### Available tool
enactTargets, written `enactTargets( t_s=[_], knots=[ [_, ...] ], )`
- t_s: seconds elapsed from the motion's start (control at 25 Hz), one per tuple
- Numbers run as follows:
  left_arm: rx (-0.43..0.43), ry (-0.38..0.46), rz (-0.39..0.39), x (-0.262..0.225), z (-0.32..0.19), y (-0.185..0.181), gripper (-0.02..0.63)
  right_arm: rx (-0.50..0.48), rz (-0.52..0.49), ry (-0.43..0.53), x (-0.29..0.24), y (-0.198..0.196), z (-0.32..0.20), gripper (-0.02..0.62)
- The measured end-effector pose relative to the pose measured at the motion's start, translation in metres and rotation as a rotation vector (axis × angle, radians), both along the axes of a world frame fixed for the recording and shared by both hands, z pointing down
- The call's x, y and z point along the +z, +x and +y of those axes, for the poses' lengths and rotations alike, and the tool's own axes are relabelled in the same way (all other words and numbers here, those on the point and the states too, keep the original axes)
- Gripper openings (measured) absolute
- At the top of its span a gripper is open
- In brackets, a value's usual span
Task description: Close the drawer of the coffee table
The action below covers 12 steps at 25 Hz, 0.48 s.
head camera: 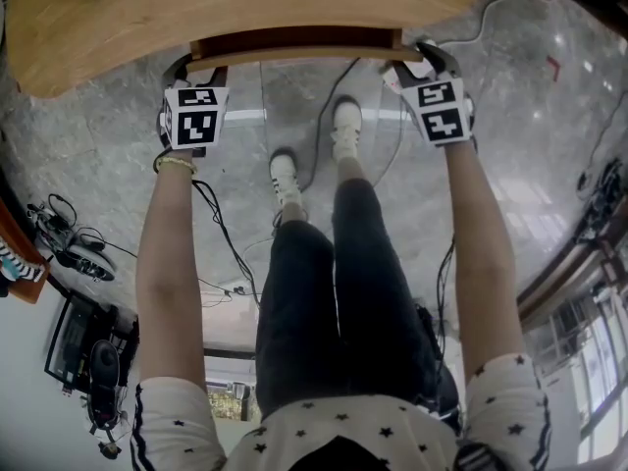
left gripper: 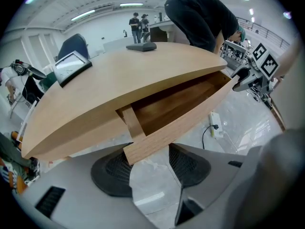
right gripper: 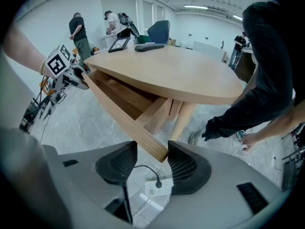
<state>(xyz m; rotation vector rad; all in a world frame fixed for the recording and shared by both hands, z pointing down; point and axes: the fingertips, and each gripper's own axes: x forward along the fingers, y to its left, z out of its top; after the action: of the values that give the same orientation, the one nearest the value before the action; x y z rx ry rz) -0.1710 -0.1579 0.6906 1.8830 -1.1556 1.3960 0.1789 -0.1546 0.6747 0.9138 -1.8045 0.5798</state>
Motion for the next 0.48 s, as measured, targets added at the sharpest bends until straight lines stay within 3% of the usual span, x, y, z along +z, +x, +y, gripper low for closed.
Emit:
enactTargets(
  t_s=[0.48],
  knots=[
    [-0.044, 0.036, -0.001, 0.001, -0.019, -0.002, 0.23, 0.001, -0.016, 0.036, 0.0, -0.002, -0.02, 0.202]
  ],
)
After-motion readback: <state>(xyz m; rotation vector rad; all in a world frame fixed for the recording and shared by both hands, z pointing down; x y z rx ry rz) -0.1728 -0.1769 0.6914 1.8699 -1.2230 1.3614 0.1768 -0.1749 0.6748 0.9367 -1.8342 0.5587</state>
